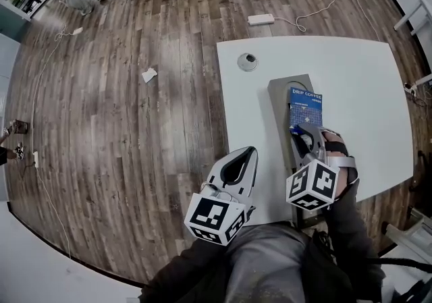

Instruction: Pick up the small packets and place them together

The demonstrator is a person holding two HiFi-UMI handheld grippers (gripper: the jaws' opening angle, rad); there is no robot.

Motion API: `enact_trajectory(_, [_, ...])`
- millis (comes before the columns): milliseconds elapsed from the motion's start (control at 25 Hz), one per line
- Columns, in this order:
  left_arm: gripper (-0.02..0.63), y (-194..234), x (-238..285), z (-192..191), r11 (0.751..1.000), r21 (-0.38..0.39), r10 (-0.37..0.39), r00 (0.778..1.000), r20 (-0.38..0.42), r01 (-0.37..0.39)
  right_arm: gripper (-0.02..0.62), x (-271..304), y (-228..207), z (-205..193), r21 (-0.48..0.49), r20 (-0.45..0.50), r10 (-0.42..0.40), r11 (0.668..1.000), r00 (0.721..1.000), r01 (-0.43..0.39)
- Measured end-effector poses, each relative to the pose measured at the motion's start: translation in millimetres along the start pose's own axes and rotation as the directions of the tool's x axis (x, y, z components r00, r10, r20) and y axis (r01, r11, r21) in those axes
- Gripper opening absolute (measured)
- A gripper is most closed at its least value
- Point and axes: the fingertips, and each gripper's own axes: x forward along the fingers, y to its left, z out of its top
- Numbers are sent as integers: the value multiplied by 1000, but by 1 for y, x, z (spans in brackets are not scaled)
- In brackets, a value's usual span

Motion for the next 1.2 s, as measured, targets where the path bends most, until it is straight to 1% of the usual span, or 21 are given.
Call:
enact_trajectory(160, [3,1,-2,-1,1000,-1,6,1000,2,-6,144,-3,10,4,43,34,73,996,997,-75])
enact_trajectory(280, [3,-1,-3,-4,1000,5,7,1000,2,-7,150,-13,12,12,86,102,84,992,991,-93])
enact_trajectory(400, [3,-11,-3,-9,1000,18,-3,1000,-3,3,150,-26,14,13,115,148,65,990,987,-82])
enact_trajectory(520, [3,-29,-4,-14,999,37,-21,1000,-9,21,150,-40,17,3,151,169,37,986,985,-63])
enact_trajectory(600, [3,-43,-6,-18,998,52,-34,999,-15,35,150,-51,19,-10,194,177,10,980,984,-45])
enact_trajectory(720, [3,-68,-9,-29,996,73,-56,998,-31,58,150,-67,28,-40,259,167,-22,965,986,-22])
enact_trajectory(840, [3,-101,-16,-43,991,105,-81,996,-48,85,150,-82,57,-73,314,155,-21,949,988,-29])
enact_trajectory(960, [3,-140,-25,-58,985,131,-105,993,-61,112,149,-93,96,-101,375,157,3,925,988,-62])
enact_trajectory(1120, [3,-191,-46,-84,980,152,-119,988,-94,132,149,-117,144,-119,420,207,37,899,978,-123])
enact_trajectory(1200, [3,-211,-55,-93,976,164,-129,985,-111,146,149,-129,156,-123,412,222,30,903,975,-121])
